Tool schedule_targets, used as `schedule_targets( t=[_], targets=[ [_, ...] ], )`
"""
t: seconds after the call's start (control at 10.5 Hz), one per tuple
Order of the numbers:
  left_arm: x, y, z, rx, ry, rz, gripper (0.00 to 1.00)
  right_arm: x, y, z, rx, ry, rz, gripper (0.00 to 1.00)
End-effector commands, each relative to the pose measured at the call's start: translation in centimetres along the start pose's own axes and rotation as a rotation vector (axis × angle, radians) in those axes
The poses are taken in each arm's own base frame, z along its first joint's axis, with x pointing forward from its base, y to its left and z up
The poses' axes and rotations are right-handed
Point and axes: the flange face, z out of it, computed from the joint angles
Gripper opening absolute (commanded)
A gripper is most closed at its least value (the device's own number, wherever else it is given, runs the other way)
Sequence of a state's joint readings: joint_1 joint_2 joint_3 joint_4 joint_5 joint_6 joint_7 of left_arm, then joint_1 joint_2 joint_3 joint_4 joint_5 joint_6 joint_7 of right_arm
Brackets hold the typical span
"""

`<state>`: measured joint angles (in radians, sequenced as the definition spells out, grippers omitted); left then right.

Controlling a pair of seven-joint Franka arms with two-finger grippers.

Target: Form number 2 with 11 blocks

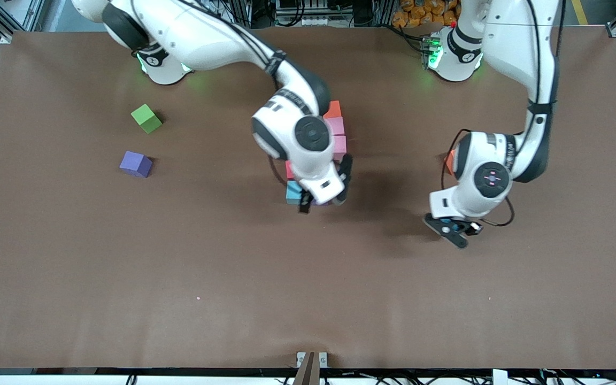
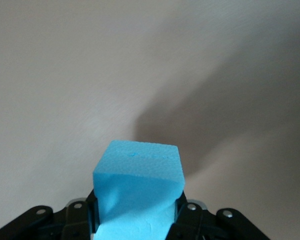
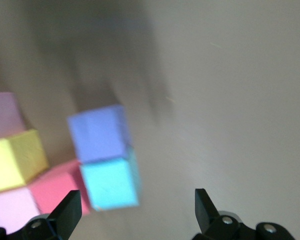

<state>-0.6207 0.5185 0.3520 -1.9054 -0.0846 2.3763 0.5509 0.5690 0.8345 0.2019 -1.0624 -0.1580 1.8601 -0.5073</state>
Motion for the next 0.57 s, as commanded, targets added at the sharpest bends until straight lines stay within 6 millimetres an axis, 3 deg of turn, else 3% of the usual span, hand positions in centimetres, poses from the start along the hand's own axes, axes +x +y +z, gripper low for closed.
schedule_targets(
  t=[0.0,0.19,0.28,0.47],
  targets=[
    [1.0,2.2,-2.9,-0.004,0.039,0.064,0.22,-6.9,8.2,-3.5,0.022,0.048,0.228,1.0],
    [2.7,6.2,-3.1,-0.037,0.042,0.25,0.18,-13.1,14.5,-5.1,0.0,0.066,0.437,1.0],
    [3.9,7.5,-3.9,-0.037,0.063,0.329,0.17,-17.1,17.6,-6.9,-0.017,0.077,0.504,1.0],
    [4.7,9.3,-3.7,-0.046,0.066,0.377,0.18,-24.7,21.6,-8.8,0.011,0.046,0.614,1.0]
  ],
)
